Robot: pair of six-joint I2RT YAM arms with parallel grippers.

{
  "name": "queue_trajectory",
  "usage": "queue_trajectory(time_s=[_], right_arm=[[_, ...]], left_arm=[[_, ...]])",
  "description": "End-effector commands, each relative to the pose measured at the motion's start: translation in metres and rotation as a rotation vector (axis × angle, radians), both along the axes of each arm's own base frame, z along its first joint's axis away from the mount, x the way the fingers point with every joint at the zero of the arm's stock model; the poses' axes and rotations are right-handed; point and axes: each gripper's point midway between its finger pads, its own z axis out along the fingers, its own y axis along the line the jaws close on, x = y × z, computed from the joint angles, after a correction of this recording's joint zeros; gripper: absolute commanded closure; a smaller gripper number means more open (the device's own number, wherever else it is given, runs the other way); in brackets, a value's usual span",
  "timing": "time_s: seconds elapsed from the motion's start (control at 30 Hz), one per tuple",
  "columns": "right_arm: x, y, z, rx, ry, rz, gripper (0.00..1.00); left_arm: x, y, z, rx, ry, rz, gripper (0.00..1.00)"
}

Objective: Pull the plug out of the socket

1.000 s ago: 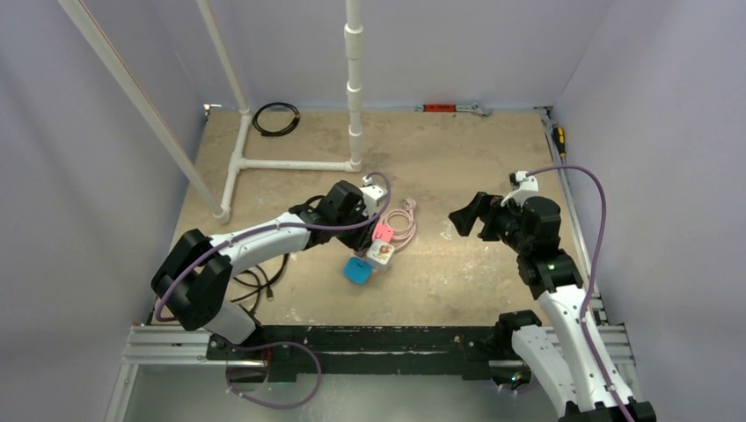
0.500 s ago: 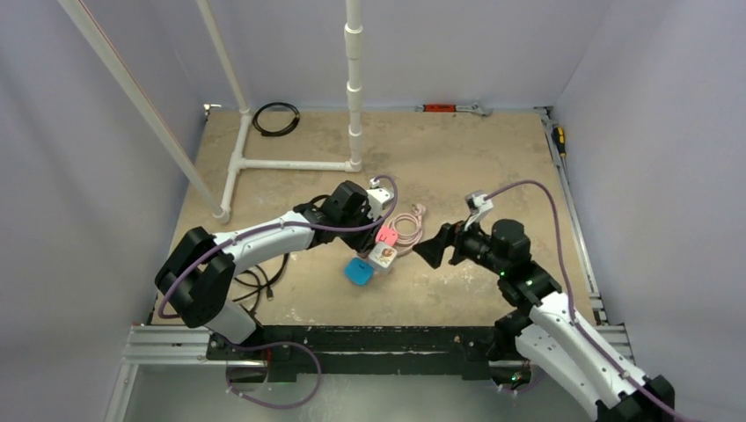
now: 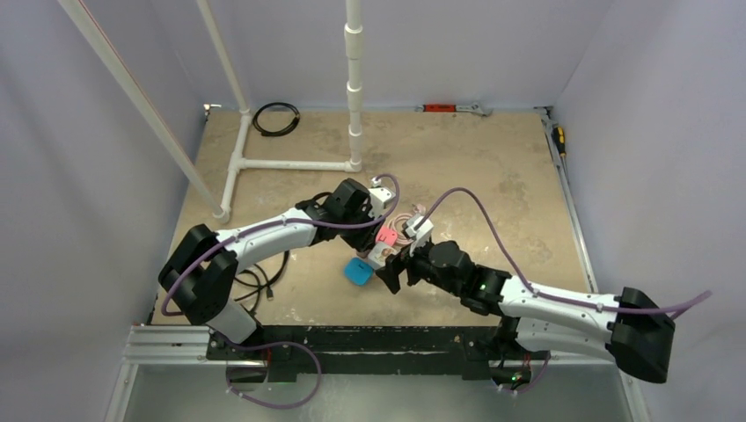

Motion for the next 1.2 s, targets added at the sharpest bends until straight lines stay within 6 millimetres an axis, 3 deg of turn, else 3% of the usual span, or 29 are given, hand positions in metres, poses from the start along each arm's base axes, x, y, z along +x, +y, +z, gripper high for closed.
queue_trajectory(time_s=[0.0, 0.4, 0.8, 1.0, 1.17], right_arm=[[0.028, 0.004, 0.023, -0.047, -0.152, -0.112, 0.04], [0.027, 0.027, 0.006, -0.147, -0.181, -0.058, 0.17], [0.033, 0.029, -0.022, -0.235, -0.14, -0.081, 0.27], [0.03, 0.032, -0.018, -0.199, -0.142, -0.067, 0.3], [0.027, 0.032, -0.016, -0.176, -0.135, -0.057, 0.38]], left_arm=[[-0.005, 0.011, -0.014, 0.065, 0.037, -0.026, 0.9], [-0.009, 0.01, -0.015, 0.058, 0.05, -0.052, 0.92], [-0.013, 0.004, -0.016, 0.029, 0.063, -0.095, 0.92], [-0.011, 0.009, -0.02, 0.057, 0.053, -0.085, 0.92], [-0.011, 0.013, -0.025, 0.077, 0.056, -0.079, 0.93]])
